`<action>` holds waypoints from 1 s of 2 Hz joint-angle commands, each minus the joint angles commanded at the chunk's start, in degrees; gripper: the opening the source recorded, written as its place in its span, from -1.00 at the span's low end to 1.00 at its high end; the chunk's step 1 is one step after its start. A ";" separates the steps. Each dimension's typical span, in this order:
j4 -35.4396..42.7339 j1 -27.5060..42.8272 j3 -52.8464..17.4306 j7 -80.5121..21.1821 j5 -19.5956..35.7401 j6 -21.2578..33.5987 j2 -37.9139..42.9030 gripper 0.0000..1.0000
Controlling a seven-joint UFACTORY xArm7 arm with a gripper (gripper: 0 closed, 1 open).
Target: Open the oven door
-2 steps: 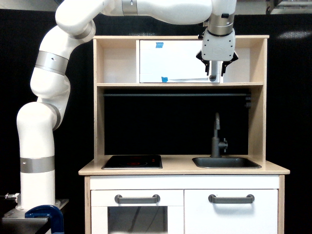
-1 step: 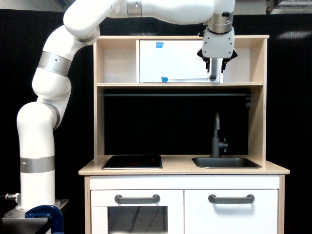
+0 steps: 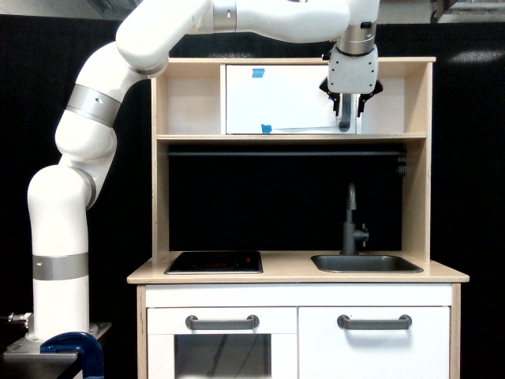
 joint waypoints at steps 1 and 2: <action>4.85 0.20 1.46 2.83 -1.15 1.09 2.15 1.00; 2.80 -0.13 2.21 2.80 -1.40 0.48 0.58 1.00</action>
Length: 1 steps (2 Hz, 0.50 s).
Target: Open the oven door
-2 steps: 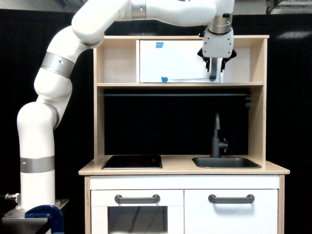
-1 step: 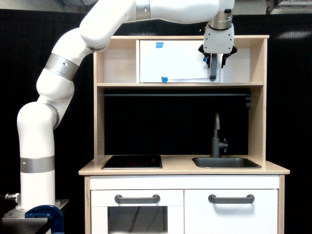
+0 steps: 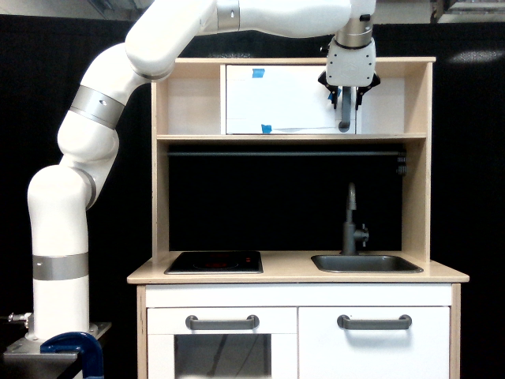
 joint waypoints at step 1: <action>-0.21 -0.48 0.60 0.06 -0.23 0.00 -0.23 -1.00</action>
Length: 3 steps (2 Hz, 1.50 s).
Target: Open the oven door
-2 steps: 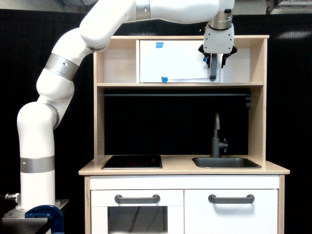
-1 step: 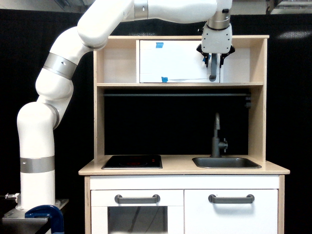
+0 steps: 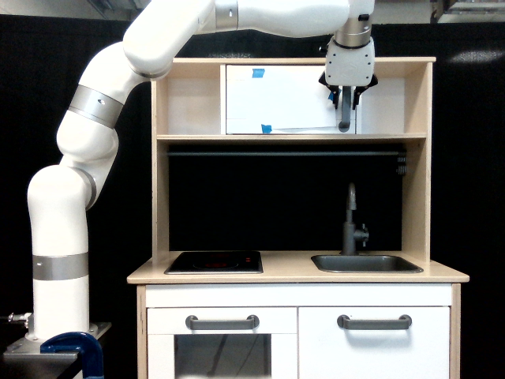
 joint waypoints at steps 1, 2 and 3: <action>-1.33 -0.43 0.33 -0.41 -0.01 -0.32 -0.80 -1.00; -1.60 -2.06 0.80 -1.27 0.08 0.51 -1.07 -1.00; -8.26 -6.17 1.53 -4.61 1.03 1.51 -6.13 -1.00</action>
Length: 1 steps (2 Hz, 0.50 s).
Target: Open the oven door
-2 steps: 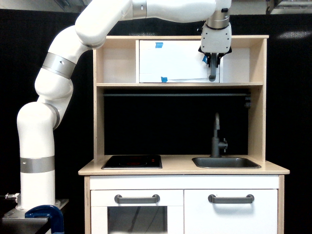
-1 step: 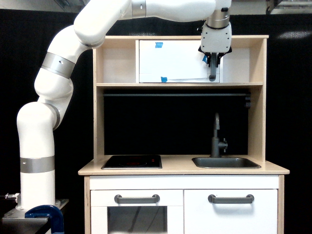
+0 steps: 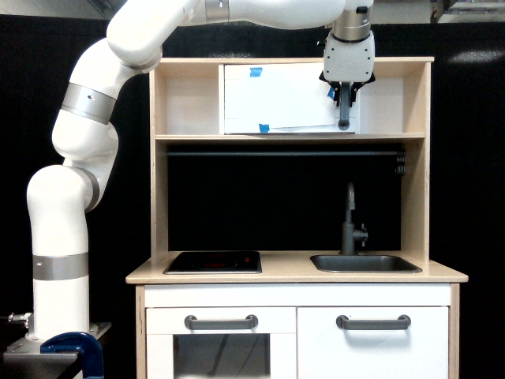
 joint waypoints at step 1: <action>-4.36 -4.34 -0.26 -3.26 1.16 2.90 -4.17 -1.00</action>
